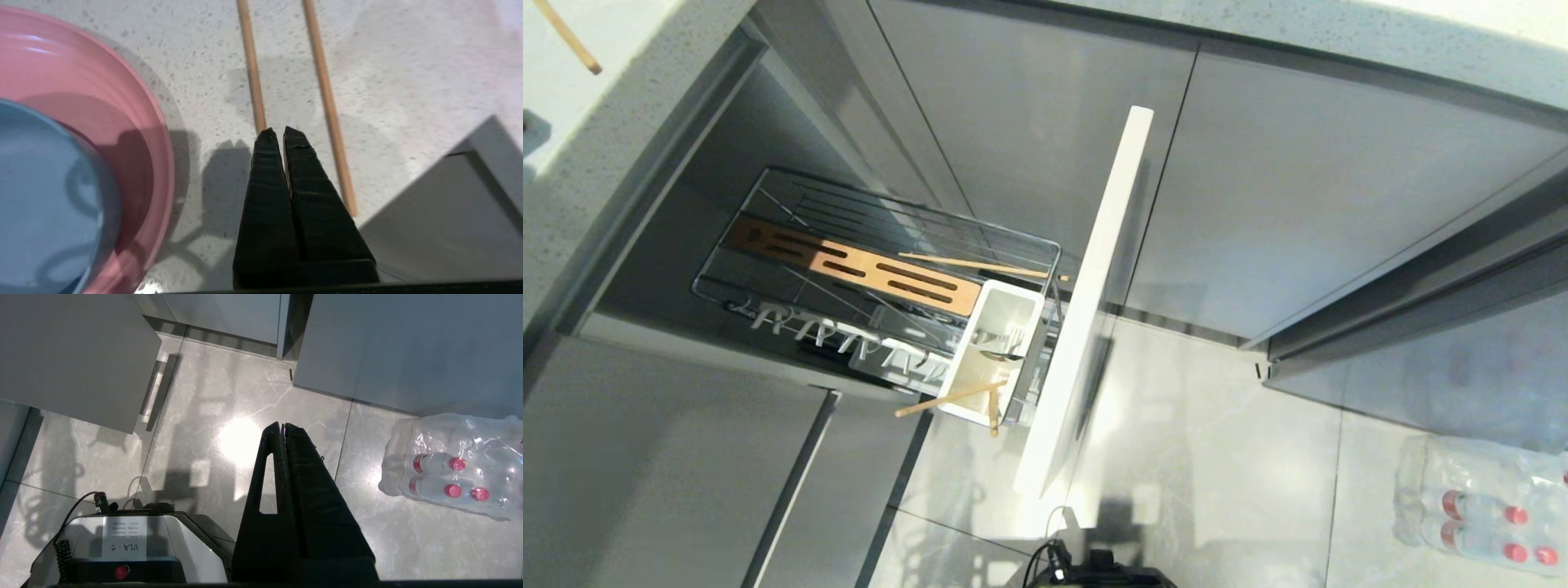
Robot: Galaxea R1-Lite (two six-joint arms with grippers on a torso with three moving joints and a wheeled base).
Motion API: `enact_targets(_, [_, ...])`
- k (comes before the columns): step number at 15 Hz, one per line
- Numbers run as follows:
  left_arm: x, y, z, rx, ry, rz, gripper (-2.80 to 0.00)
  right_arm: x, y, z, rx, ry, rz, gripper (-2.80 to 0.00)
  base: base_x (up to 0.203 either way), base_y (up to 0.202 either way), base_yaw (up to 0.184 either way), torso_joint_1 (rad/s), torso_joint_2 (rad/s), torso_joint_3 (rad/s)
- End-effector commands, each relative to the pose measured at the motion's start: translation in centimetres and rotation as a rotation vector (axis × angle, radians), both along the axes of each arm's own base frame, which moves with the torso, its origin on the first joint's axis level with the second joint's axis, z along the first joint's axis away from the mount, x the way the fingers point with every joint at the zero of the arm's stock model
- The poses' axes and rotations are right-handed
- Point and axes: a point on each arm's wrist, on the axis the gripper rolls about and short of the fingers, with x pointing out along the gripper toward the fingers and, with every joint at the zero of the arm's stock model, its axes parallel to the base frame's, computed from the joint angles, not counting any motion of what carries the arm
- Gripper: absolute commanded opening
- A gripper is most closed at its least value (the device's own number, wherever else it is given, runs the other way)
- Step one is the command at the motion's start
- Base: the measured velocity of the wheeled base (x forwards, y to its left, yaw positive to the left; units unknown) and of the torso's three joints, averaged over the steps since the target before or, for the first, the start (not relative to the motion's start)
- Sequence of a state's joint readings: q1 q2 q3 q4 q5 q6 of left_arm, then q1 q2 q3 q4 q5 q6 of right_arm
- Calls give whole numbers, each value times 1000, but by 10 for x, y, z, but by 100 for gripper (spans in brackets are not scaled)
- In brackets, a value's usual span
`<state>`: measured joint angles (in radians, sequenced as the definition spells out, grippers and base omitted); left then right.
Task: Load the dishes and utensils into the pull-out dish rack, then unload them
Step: Take the chopsticks out of the cupboard, then close the cupboard
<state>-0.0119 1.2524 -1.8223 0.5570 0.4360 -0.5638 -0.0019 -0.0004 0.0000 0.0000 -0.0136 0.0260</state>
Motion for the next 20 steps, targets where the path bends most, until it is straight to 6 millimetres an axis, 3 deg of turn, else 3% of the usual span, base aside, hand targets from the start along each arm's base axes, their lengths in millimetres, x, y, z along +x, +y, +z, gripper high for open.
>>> enact_targets(1, [-22, 0, 6, -4, -58, 2, -280, 0, 0, 0, 0, 0, 0, -280, 0, 0, 0, 0, 0, 0])
enact_targets(5, [-60, -3, 15, -10, -177, -79, -280, 0, 0, 0, 1, 0, 0, -280, 0, 0, 0, 0, 0, 0])
enact_targets(11, [-96, -12, -5, 72, -190, -652, -280, 0, 0, 0, 1, 0, 0, -280, 0, 0, 0, 0, 0, 0])
enact_targets(13, [-85, -19, -16, 82, -134, -813, -280, 0, 0, 0, 1, 0, 0, -280, 0, 0, 0, 0, 0, 0])
enact_targets(18, [-14, -59, -33, 19, 125, -1320, -280, 0, 0, 0, 0, 0, -1, -280, 0, 0, 0, 0, 0, 0])
enact_targets(20, [0, -82, -32, 2, 170, -1537, -280, 0, 0, 0, 0, 0, 0, -280, 0, 0, 0, 0, 0, 0])
